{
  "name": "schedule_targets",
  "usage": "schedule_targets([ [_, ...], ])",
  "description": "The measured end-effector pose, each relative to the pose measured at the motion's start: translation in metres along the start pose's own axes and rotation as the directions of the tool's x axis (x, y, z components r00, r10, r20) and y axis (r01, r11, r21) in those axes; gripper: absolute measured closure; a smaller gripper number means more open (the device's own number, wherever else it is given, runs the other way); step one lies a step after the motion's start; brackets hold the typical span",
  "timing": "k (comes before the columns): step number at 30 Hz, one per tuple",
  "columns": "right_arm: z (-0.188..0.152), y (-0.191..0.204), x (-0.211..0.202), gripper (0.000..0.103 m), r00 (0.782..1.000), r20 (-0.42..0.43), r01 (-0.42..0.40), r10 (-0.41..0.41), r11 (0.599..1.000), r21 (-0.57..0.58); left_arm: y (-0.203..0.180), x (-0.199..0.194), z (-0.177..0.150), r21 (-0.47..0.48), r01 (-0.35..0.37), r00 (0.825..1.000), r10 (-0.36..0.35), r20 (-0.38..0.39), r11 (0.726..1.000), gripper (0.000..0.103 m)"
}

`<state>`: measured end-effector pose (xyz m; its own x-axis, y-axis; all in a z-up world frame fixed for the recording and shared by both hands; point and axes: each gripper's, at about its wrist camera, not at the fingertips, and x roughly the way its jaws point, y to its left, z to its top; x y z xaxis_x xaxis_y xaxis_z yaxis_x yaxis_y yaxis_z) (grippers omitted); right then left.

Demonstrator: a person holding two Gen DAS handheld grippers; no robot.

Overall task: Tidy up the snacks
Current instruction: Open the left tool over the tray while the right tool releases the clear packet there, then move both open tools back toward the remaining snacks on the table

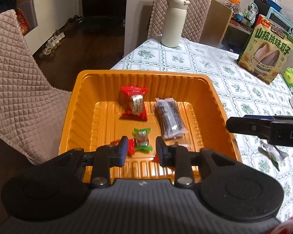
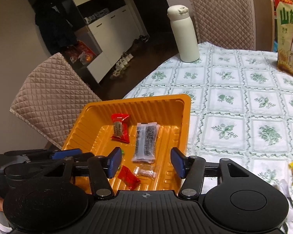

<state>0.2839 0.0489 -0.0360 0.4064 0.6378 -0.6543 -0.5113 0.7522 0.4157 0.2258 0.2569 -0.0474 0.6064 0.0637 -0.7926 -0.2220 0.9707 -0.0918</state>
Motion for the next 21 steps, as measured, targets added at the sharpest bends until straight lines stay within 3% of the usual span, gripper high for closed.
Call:
schedule_targets([
  [10,-0.025,-0.015,-0.033,0.045,1.000,0.011,0.007,-0.007,1.000,0.020,-0.022,-0.030,-0.024,0.000,0.016,1.000,-0.016,0.001,1.000,0.073],
  [21,-0.066,-0.046,-0.073,0.045,0.999,-0.006,0.051,-0.050,0.996,0.071,-0.069,-0.042,-0.055,0.044,0.064,0.997,-0.063,-0.042,0.997,0.073],
])
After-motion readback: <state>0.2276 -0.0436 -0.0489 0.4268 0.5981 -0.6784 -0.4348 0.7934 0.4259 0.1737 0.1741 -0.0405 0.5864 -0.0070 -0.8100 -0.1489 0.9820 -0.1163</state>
